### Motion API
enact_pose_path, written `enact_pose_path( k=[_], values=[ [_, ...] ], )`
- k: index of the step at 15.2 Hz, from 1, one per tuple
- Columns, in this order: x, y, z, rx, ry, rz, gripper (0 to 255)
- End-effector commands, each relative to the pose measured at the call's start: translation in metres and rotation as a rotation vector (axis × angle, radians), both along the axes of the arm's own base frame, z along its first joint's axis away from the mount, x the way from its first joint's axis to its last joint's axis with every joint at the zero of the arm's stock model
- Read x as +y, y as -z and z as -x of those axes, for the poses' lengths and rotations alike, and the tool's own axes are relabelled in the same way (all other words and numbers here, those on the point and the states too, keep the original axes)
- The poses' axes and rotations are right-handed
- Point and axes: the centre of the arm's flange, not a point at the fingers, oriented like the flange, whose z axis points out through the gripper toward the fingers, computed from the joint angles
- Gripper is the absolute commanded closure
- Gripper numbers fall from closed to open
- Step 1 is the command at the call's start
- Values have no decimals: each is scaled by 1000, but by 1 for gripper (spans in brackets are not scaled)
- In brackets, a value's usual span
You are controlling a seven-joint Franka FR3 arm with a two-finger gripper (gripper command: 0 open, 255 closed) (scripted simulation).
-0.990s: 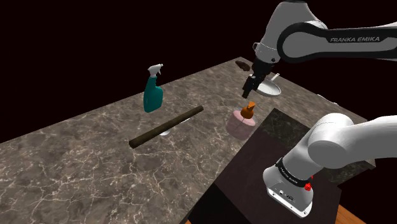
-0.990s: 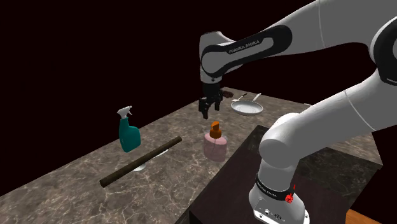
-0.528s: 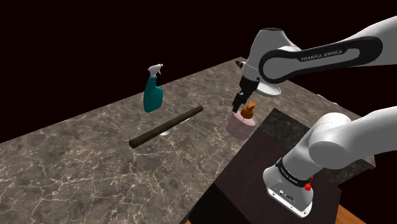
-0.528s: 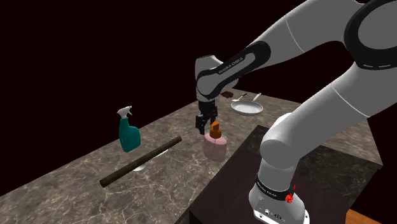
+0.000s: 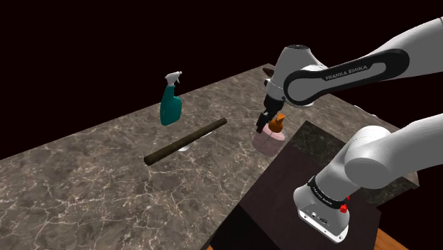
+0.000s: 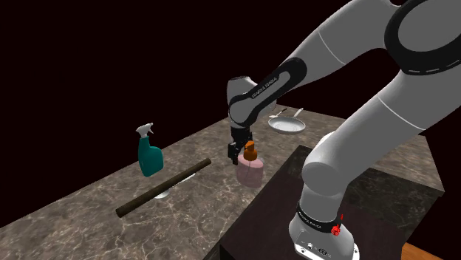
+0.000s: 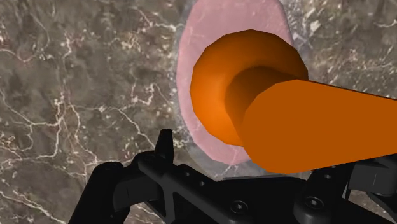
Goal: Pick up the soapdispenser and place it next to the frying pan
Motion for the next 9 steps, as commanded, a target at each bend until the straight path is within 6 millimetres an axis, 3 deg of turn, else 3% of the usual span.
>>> enact_pose_path(
  k=[1,6,7,9],
  values=[
    [0,2,0,-1,0,0,0],
    [0,2,0,-1,0,0,0],
    [0,2,0,-1,0,0,255],
    [0,2,0,-1,0,0,255]
  ],
)
